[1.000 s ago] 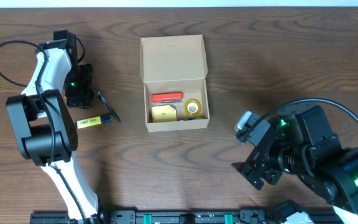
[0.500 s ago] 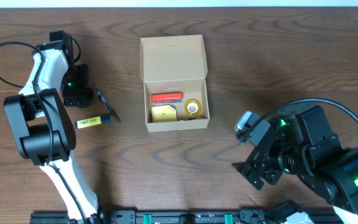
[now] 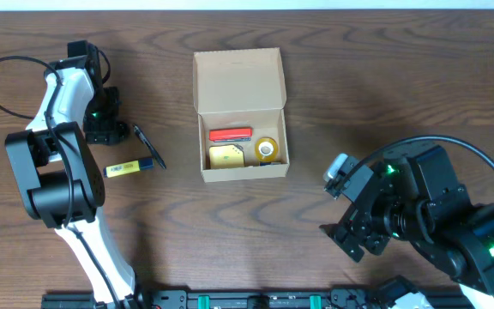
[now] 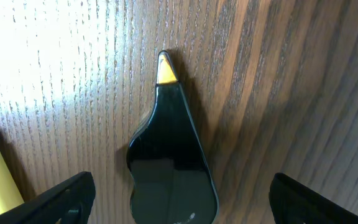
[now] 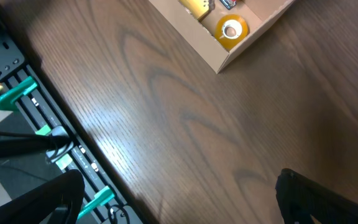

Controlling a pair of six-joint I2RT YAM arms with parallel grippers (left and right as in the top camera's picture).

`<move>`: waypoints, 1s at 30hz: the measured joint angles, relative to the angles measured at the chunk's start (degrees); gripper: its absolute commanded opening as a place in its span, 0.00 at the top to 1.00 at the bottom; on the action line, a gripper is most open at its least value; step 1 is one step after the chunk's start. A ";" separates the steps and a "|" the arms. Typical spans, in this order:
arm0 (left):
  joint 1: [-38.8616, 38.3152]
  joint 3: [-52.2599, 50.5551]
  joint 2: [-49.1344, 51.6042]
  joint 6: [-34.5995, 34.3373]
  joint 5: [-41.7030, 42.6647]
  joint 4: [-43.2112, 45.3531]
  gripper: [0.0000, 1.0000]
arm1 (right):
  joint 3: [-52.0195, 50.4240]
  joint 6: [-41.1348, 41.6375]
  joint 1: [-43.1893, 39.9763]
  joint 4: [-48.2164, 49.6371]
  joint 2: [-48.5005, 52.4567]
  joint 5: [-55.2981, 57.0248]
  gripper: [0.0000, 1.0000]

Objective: Pack container
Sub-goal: 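Grasp the black correction-tape dispenser with the left gripper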

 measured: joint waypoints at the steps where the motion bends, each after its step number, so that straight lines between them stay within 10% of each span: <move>1: 0.00 0.00 0.26 0.00 0.00 0.07 0.09 | 0.00 0.00 0.00 0.00 0.00 0.00 0.01; 16: 0.02 0.48 2.99 0.44 0.66 0.96 0.15 | 0.00 0.00 0.00 0.00 0.00 0.00 0.01; 30: 0.11 0.87 3.04 1.36 2.45 0.39 0.76 | 0.00 0.02 0.00 -0.02 0.00 0.00 0.01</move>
